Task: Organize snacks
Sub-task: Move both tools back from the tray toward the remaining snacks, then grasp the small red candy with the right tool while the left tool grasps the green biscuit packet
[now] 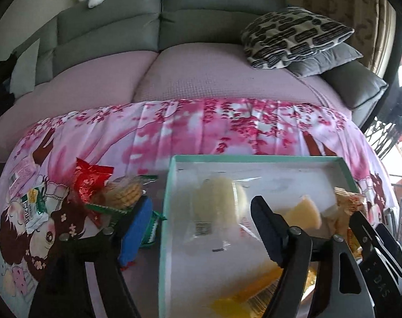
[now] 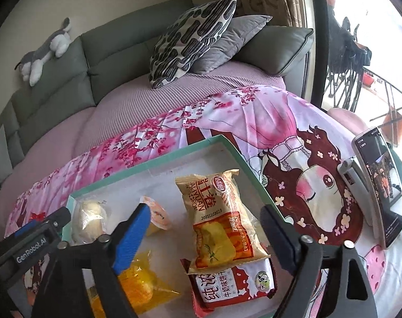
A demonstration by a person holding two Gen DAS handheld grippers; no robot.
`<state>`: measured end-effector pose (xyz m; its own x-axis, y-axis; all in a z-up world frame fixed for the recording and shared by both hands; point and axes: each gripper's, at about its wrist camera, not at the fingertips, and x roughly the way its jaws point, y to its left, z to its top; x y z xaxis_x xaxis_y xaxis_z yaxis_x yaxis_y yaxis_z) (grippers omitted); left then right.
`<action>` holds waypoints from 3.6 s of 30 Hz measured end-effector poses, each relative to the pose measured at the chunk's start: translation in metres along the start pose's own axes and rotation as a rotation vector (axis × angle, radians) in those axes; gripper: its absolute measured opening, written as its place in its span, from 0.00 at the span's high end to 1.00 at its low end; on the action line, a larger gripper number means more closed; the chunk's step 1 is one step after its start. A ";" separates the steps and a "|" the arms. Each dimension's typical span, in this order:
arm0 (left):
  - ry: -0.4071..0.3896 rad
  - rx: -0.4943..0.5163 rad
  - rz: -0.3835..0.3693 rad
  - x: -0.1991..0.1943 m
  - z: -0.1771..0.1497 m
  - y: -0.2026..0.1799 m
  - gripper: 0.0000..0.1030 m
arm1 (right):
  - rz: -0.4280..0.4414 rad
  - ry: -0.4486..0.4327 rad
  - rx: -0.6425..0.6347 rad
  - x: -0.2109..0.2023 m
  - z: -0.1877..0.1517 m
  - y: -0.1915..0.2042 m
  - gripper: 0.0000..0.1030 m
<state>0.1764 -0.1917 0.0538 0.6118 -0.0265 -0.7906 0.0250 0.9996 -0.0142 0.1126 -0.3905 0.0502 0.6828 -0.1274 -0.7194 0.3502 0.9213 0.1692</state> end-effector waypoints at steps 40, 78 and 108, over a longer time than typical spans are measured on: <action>-0.022 -0.005 0.188 -0.017 -0.004 0.068 0.00 | -0.048 0.083 -0.071 -0.010 -0.003 0.020 0.00; 0.000 -0.532 0.358 -0.060 -0.066 0.315 0.00 | 0.333 0.175 -0.447 -0.005 -0.097 0.246 0.00; 0.039 -0.514 0.214 0.034 -0.060 0.292 0.01 | 0.378 0.263 -0.481 0.027 -0.119 0.257 0.53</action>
<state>0.1565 0.0999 -0.0138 0.5307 0.1681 -0.8307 -0.4915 0.8595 -0.1400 0.1444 -0.1133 -0.0056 0.5016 0.2744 -0.8204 -0.2498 0.9539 0.1663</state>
